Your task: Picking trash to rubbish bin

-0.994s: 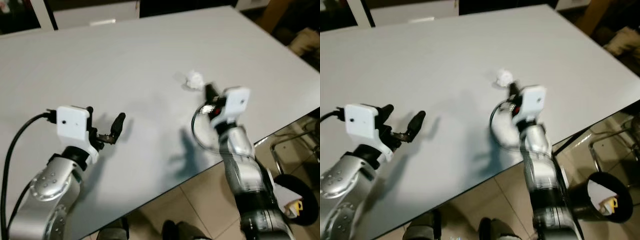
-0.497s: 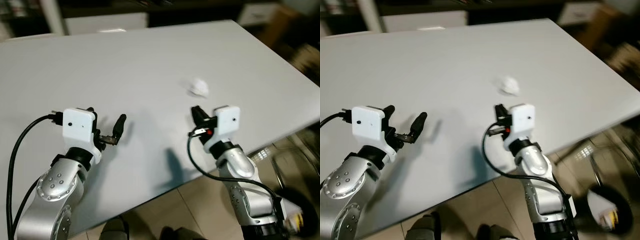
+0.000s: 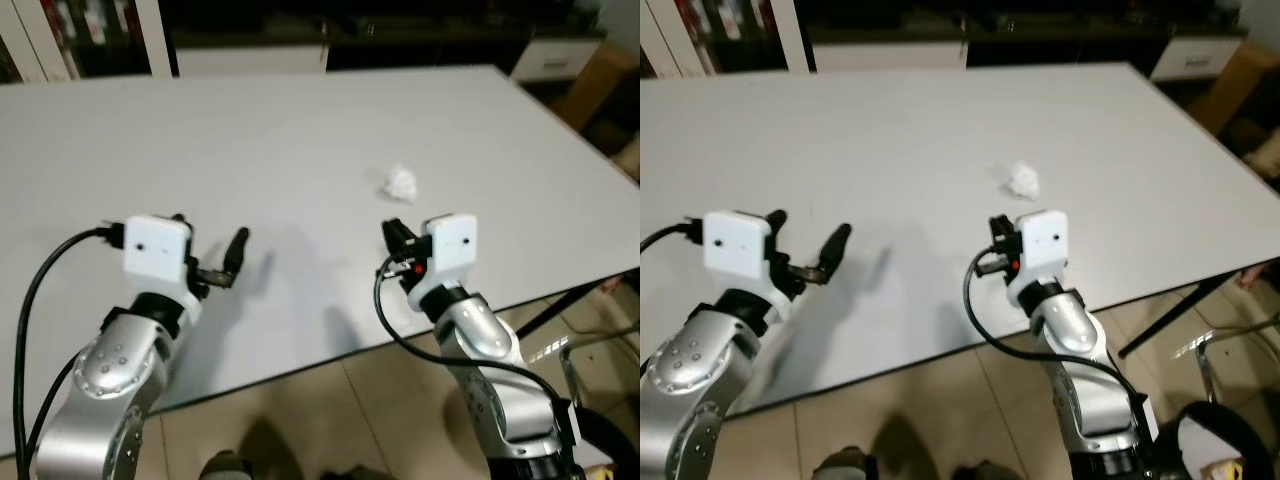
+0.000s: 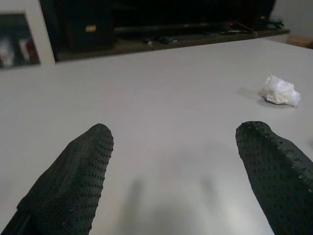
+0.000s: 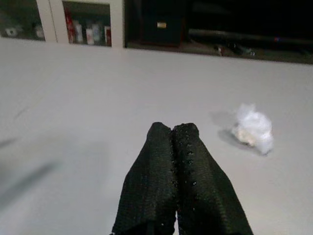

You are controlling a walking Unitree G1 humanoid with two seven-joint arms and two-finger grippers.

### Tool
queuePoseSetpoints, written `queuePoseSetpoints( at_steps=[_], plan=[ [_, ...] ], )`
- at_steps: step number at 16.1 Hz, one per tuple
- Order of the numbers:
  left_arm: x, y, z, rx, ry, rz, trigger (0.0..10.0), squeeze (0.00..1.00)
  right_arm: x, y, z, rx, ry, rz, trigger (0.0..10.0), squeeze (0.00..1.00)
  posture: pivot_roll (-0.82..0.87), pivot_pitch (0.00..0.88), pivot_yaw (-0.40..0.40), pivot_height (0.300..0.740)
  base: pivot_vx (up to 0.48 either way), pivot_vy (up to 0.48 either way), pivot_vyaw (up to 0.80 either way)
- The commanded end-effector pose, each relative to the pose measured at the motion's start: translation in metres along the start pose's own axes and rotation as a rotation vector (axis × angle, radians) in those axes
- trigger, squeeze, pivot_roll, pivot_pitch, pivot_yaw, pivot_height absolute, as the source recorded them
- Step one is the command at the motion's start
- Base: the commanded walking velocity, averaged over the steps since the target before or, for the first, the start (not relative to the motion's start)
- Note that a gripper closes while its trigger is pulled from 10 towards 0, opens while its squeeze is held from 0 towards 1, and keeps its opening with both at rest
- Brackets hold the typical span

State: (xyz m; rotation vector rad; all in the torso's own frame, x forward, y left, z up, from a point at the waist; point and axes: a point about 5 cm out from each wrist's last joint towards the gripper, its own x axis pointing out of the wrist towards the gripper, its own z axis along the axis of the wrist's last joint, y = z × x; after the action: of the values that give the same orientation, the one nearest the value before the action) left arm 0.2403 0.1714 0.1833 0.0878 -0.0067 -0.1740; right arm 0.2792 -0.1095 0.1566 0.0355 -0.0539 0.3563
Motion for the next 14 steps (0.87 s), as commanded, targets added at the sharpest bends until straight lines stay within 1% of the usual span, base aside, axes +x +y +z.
queuePoseSetpoints(
  at_steps=[1, 2, 3, 4, 5, 6, 8, 9, 12, 14],
  plan=[
    [0.002, -0.004, -0.003, -0.035, 0.025, -0.030, 10.0, 0.00, -0.004, -0.007, 0.000, -0.008, 0.017, -0.034, 10.0, 0.00, 0.07, 0.102, -0.095, 0.740, 0.000, 0.476, 0.00],
    [0.002, -0.005, -0.003, -0.054, 0.028, -0.037, 10.0, 0.00, -0.004, -0.008, -0.001, -0.007, 0.021, -0.043, 10.0, 0.00, 0.07, 0.100, -0.092, 0.740, 0.000, 0.480, 0.00],
    [0.003, -0.005, -0.002, -0.042, 0.019, -0.040, 10.0, 0.00, -0.005, -0.010, -0.002, -0.011, 0.030, -0.063, 10.0, 0.00, 0.07, 0.098, -0.089, 0.740, 0.000, 0.480, 0.00],
    [0.005, -0.004, 0.000, -0.011, 0.013, -0.036, 10.0, 0.00, -0.006, -0.012, -0.003, -0.016, 0.037, -0.090, 10.0, 0.00, 0.07, 0.098, -0.087, 0.740, 0.000, 0.000, 0.00],
    [0.005, -0.004, 0.000, -0.015, 0.009, -0.043, 10.0, 0.00, -0.006, -0.013, -0.003, -0.014, 0.038, -0.103, 10.0, 0.00, 0.07, 0.095, -0.084, 0.740, 0.000, 0.000, 0.00],
    [0.009, -0.005, 0.003, -0.018, -0.008, -0.057, 10.0, 0.00, -0.006, -0.018, -0.003, -0.008, 0.036, -0.152, 10.0, 0.00, 0.06, 0.088, -0.078, 0.740, 0.000, 0.000, 0.00],
    [0.012, -0.007, 0.007, 0.000, -0.037, -0.075, 10.0, 0.00, -0.006, -0.022, -0.006, 0.016, 0.051, -0.181, 10.0, 0.00, 0.06, 0.085, -0.075, 0.740, 0.000, 0.000, 0.00],
    [0.013, -0.007, 0.007, -0.004, -0.044, -0.080, 10.0, 0.00, -0.006, -0.023, -0.006, 0.021, 0.055, -0.185, 10.0, 0.00, 0.06, 0.083, -0.074, 0.740, 0.000, 0.000, 0.00],
    [0.015, -0.008, 0.010, -0.009, -0.058, -0.092, 10.0, 0.00, -0.005, -0.023, -0.006, 0.018, 0.058, -0.188, 10.0, 0.00, 0.06, 0.077, -0.073, 0.740, 0.275, 0.000, -0.72],
    [0.016, -0.008, 0.009, -0.006, -0.060, -0.096, 10.0, 0.00, -0.005, -0.023, -0.006, 0.001, 0.056, -0.183, 10.0, 0.00, 0.06, 0.073, -0.075, 0.740, 0.336, 0.000, 0.00]
  ],
)
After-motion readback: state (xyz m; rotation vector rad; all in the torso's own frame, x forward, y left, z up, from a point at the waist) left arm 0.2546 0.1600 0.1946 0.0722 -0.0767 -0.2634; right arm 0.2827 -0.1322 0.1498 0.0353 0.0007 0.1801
